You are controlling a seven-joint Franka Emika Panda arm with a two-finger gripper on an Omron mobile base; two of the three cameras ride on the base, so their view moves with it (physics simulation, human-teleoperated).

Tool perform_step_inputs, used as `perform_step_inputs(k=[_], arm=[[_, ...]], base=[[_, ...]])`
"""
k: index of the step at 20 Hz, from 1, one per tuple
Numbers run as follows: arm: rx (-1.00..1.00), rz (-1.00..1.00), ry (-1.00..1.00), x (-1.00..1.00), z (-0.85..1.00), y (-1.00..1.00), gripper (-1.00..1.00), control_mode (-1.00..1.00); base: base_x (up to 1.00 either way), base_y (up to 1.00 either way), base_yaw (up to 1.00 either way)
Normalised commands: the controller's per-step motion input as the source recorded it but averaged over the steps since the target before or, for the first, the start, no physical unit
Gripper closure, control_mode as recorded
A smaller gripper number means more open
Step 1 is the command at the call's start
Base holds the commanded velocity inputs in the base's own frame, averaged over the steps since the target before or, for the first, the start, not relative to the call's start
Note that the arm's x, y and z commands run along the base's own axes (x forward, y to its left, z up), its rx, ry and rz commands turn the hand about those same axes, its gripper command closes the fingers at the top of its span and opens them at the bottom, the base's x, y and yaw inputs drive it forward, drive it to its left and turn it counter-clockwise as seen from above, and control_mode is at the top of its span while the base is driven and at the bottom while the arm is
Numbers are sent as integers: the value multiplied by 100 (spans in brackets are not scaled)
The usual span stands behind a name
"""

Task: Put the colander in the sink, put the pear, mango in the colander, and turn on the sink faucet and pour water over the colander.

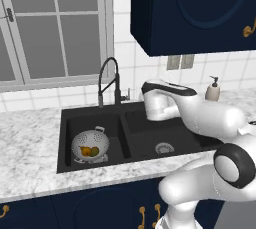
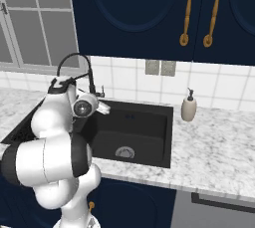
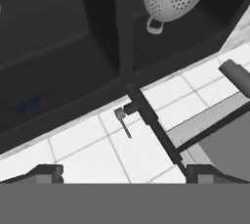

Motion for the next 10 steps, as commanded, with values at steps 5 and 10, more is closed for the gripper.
perform_step_inputs(k=[5, 10], arm=[[-12, 8, 16, 28, 4, -21, -100, -100], [-17, 0, 1, 39, 1, 0, -100, -100]], base=[[0, 0, 0], [0, 0, 0]])
